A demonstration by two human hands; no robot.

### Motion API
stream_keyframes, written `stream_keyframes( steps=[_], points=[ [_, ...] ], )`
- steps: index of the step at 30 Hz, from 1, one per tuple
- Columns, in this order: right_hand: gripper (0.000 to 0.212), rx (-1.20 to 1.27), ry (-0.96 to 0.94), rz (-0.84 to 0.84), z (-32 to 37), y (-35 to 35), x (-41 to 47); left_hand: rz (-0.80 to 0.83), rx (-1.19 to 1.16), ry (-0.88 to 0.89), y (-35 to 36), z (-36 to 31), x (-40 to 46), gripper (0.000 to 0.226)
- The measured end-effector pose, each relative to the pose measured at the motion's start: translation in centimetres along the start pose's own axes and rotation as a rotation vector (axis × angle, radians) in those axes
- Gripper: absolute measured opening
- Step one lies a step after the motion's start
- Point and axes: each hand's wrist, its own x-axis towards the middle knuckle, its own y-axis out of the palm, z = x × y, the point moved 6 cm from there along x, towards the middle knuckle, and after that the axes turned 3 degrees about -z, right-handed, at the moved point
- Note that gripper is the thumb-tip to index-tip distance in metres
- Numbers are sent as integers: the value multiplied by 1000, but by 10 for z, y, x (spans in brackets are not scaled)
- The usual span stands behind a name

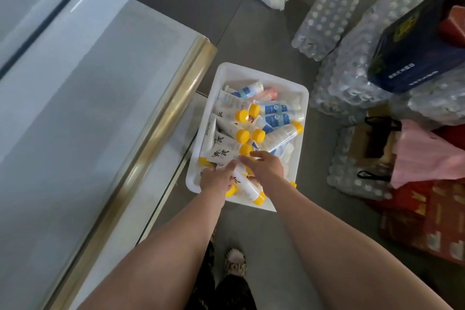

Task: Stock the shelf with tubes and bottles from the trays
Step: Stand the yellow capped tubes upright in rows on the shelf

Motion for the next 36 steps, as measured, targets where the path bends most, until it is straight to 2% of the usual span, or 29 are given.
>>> stream_keyframes(
  steps=[4,10,14,18,20,22,23,26,28,31,34,36],
  points=[
    [40,-38,-25,-4,0,3,0,-25,79,71,2,-2,3,83],
    [42,12,15,43,1,-10,-1,0,84,99,-6,-6,-1,48],
    [43,200,111,101,-1,-19,-10,-13,104,115,-21,-20,-21,32],
    [35,498,175,205,14,-24,-34,9,69,200,-33,-47,-44,29],
    [32,588,149,272,25,-27,-49,43,16,244,-35,-61,-59,33],
    [35,645,99,335,38,-32,-63,96,-68,288,-36,-70,-72,51],
    [37,667,79,367,44,-36,-69,130,-126,303,-36,-74,-79,50],
    [39,722,20,466,62,-48,-91,189,-302,325,-39,-85,-99,19],
    [41,748,-26,522,72,-57,-105,202,-403,330,-44,-93,-115,14],
    [39,740,-116,597,84,-69,-129,192,-493,370,-50,-102,-143,22],
    [24,716,-212,670,94,-85,-156,199,-583,407,-53,-108,-174,37],
    [28,724,-247,712,97,-95,-175,231,-639,435,-54,-110,-195,47]
  ],
)
